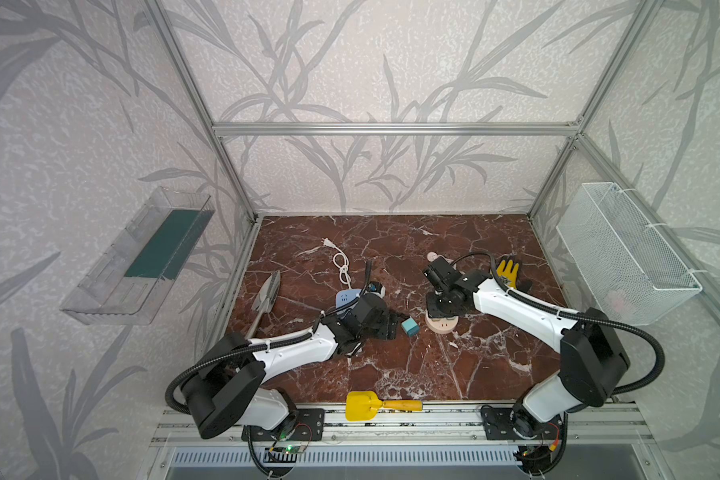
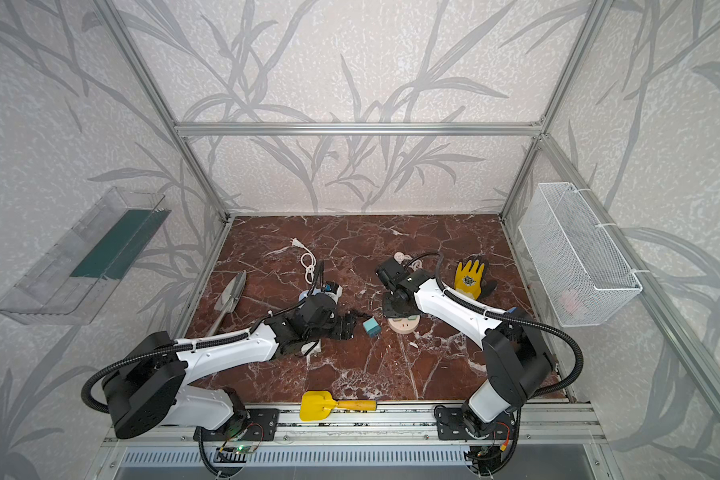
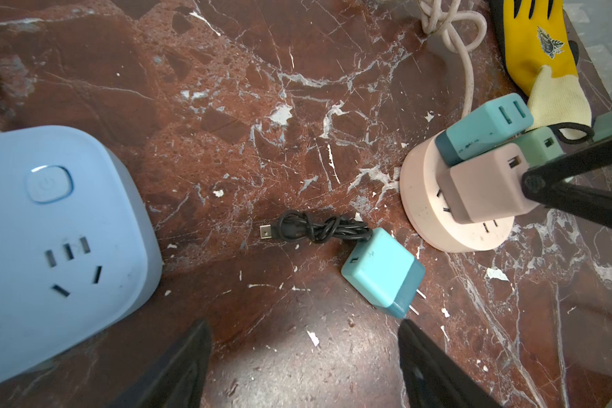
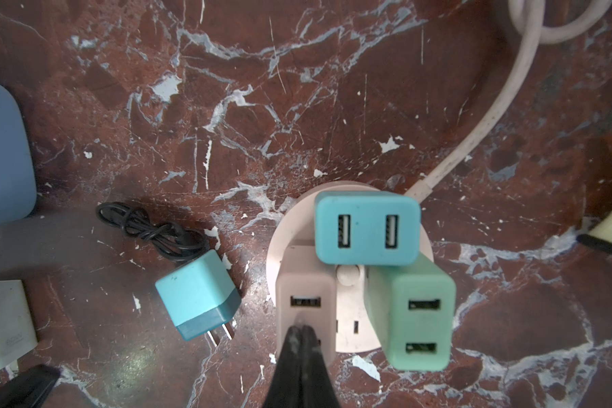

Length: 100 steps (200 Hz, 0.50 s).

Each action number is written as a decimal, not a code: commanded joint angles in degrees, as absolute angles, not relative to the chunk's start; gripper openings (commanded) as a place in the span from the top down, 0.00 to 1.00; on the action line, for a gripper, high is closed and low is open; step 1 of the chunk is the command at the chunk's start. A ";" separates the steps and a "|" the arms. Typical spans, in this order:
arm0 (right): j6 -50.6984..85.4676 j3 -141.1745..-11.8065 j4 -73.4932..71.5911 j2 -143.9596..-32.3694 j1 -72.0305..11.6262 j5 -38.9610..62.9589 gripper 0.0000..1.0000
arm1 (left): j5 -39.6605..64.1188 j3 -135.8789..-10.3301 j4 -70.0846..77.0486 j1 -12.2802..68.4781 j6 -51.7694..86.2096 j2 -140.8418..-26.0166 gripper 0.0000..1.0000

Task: Insert plugs into power strip
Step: Press the plug into the socket.

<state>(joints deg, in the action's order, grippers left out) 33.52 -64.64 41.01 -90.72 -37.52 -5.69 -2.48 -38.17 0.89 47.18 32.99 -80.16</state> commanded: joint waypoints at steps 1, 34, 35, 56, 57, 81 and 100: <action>33.39 -63.81 41.50 -90.26 -37.27 -5.09 0.94 | -2.21 -39.64 0.88 47.02 33.05 -80.66 0.17; 33.49 -64.03 41.99 -85.65 -37.29 -4.57 0.93 | -1.58 -40.14 0.65 47.03 33.09 -80.97 0.17; 33.49 -64.01 41.96 -85.49 -37.28 -4.53 0.93 | -1.58 -40.11 0.59 47.07 33.11 -81.05 0.17; 33.46 -63.01 40.24 -82.46 -37.28 -2.64 0.92 | -1.08 -40.55 0.15 47.08 33.56 -81.81 0.18; 33.52 -62.93 40.20 -82.36 -37.27 -2.60 0.92 | -1.02 -40.62 0.16 47.05 33.57 -81.86 0.18; 34.10 -61.98 39.08 -80.52 -37.27 -0.60 0.92 | 0.53 -40.89 0.57 47.14 34.14 -82.63 0.23; 34.10 -61.75 39.11 -80.05 -37.44 -0.26 0.92 | 2.25 -41.17 1.05 47.19 34.75 -83.55 0.24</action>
<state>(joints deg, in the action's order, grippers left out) 33.67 -62.89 39.55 -80.93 -37.43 -1.96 0.14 -39.40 0.89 47.18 33.36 -82.26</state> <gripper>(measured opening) 0.082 0.762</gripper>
